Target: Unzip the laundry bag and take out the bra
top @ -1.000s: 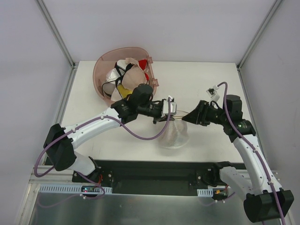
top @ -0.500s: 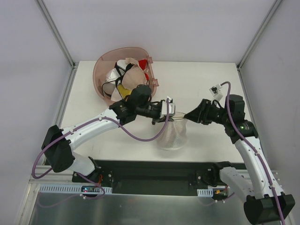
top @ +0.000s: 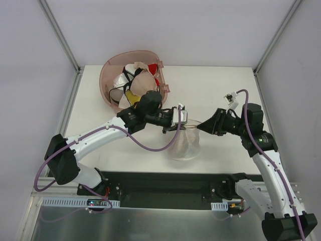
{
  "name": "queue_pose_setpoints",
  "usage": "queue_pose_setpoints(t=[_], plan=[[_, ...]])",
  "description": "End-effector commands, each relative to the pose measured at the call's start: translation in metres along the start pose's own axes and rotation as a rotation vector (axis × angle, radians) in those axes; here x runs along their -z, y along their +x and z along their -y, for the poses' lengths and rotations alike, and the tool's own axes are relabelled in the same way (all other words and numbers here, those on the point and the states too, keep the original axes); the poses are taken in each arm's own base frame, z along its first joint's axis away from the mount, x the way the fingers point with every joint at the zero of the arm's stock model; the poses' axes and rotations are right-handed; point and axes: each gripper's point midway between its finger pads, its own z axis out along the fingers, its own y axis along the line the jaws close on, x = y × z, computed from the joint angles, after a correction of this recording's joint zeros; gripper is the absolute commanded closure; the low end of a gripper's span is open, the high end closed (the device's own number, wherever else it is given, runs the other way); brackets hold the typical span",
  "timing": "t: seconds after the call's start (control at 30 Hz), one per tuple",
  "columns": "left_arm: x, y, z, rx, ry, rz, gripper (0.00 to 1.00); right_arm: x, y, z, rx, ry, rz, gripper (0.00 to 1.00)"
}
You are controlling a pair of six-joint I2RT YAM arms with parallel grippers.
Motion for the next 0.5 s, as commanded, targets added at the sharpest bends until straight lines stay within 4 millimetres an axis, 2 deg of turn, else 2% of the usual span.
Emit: queue_pose_setpoints(t=[0.0,0.2,0.33,0.47], plan=[[0.006,-0.0248,-0.009,-0.05,-0.021,0.072,1.0,0.0029,0.0056,-0.0129,0.028,-0.059,-0.017,0.63],[0.0056,-0.0271,-0.0104,-0.048,-0.023,0.075,1.0,0.0022,0.0062,-0.0161,0.042,-0.067,-0.028,0.67],[0.0043,-0.0263,-0.0108,-0.043,-0.02,0.074,1.0,0.0009,0.0068,-0.017,0.048,-0.07,-0.033,0.77],[0.0036,-0.0262,-0.0103,-0.039,-0.015,0.075,1.0,-0.0008,0.0053,-0.0149,0.048,-0.058,-0.029,0.79]])
